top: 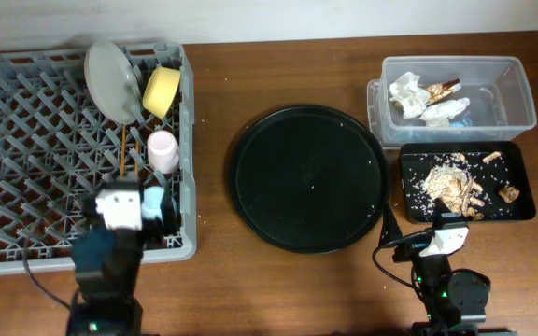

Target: Sort waste into correct bins and load items into the dishwasher rack

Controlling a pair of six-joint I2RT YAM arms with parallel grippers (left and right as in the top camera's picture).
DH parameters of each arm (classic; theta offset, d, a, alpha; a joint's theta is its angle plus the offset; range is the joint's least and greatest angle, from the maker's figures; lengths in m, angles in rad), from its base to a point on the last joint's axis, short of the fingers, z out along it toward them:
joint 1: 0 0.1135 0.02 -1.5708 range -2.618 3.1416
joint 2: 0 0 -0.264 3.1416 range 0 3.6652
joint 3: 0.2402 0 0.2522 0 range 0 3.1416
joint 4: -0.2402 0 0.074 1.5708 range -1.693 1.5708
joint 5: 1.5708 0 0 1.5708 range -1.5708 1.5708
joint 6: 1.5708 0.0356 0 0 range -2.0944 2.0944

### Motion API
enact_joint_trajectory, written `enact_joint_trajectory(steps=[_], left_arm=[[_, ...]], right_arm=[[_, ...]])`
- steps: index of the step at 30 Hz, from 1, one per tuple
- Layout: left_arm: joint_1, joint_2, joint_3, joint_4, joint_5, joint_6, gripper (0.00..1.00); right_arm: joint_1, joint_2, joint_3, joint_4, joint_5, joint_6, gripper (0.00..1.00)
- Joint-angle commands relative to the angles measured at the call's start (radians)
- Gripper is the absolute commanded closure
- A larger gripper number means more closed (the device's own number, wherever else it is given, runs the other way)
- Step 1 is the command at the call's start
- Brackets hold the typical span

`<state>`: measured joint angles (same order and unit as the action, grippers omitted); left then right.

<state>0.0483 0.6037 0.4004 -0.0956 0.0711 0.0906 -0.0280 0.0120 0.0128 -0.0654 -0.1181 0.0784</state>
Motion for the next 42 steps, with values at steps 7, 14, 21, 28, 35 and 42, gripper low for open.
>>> enact_joint_trajectory(steps=[7,14,21,28,35,42], left_arm=[[0.000,-0.359,-0.393,0.132,-0.015,0.021,0.01],[0.000,-0.586,-0.392,0.018,-0.014,0.038,0.01],[0.000,-0.599,-0.391,0.019,-0.015,0.038,0.01],[0.000,-0.599,-0.391,0.019,-0.015,0.038,0.01],[0.000,-0.599,-0.391,0.019,-0.014,0.038,0.01],[0.000,-0.599,-0.391,0.019,-0.015,0.038,0.01]], right_arm=[[0.004,-0.008,-0.007,-0.001,-0.002,0.004,0.02],[0.004,-0.008,-0.007,-0.001,-0.002,0.004,0.02],[0.004,-0.008,-0.007,-0.001,-0.002,0.004,0.01],[0.004,-0.008,-0.007,-0.001,-0.002,0.004,0.01],[0.004,-0.008,-0.007,-0.001,-0.002,0.004,0.02],[0.004,-0.008,-0.007,-0.001,-0.002,0.004,0.02]])
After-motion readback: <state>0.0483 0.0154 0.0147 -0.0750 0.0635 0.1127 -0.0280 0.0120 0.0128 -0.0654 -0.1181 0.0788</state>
